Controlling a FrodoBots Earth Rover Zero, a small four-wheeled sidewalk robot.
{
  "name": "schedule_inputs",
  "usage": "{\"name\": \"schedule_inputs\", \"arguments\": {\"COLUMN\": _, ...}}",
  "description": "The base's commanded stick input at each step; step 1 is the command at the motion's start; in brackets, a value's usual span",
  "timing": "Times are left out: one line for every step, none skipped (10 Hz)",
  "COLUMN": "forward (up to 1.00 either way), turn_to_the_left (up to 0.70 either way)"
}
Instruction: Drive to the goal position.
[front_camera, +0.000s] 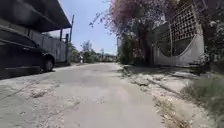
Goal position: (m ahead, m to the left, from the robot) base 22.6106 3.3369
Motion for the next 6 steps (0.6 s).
{"name": "schedule_inputs", "arguments": {"forward": 1.00, "turn_to_the_left": 0.00}}
{"name": "schedule_inputs", "arguments": {"forward": 1.00, "turn_to_the_left": 0.00}}
{"name": "schedule_inputs", "arguments": {"forward": 1.00, "turn_to_the_left": 0.00}}
{"name": "schedule_inputs", "arguments": {"forward": 1.00, "turn_to_the_left": 0.00}}
{"name": "schedule_inputs", "arguments": {"forward": 1.00, "turn_to_the_left": 0.00}}
{"name": "schedule_inputs", "arguments": {"forward": 1.00, "turn_to_the_left": 0.00}}
